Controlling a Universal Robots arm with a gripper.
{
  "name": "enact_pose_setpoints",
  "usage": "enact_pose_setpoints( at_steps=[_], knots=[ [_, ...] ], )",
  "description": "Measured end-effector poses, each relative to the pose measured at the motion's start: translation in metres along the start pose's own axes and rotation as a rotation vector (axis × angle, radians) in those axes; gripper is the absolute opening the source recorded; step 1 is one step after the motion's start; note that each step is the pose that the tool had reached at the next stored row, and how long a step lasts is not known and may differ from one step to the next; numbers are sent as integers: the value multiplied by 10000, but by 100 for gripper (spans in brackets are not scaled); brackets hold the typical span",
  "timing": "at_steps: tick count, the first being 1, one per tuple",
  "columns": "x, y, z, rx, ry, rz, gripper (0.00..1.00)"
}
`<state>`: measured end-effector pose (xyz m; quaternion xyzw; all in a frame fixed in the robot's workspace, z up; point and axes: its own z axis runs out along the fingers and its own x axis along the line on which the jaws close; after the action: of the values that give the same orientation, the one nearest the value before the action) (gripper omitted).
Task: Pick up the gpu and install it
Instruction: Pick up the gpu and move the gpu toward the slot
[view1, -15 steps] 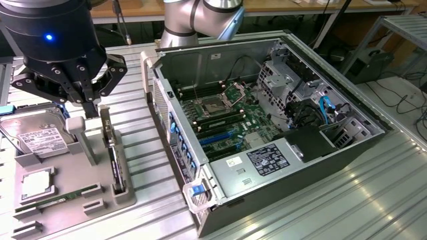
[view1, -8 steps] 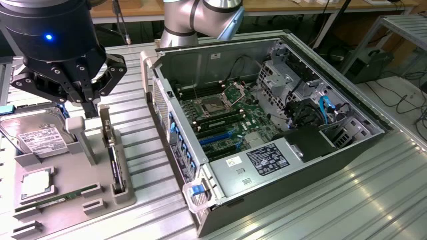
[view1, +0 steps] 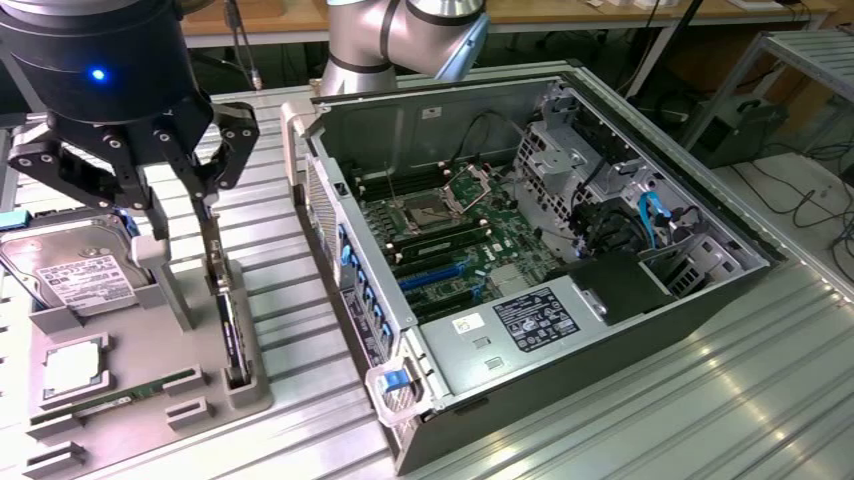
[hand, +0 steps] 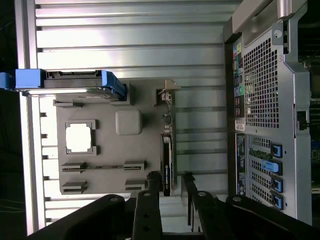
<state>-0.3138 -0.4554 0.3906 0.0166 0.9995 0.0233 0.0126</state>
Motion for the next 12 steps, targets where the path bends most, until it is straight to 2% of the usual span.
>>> enact_pose_setpoints(
  at_steps=[4,5,6,8,12],
  knots=[
    [0,0,0,0,0,0,54],
    [0,0,0,0,0,0,54],
    [0,0,2,5,0,0,60],
    [2,13,30,63,-2,-5,60],
    [3,15,102,140,-6,-13,60]
  ],
)
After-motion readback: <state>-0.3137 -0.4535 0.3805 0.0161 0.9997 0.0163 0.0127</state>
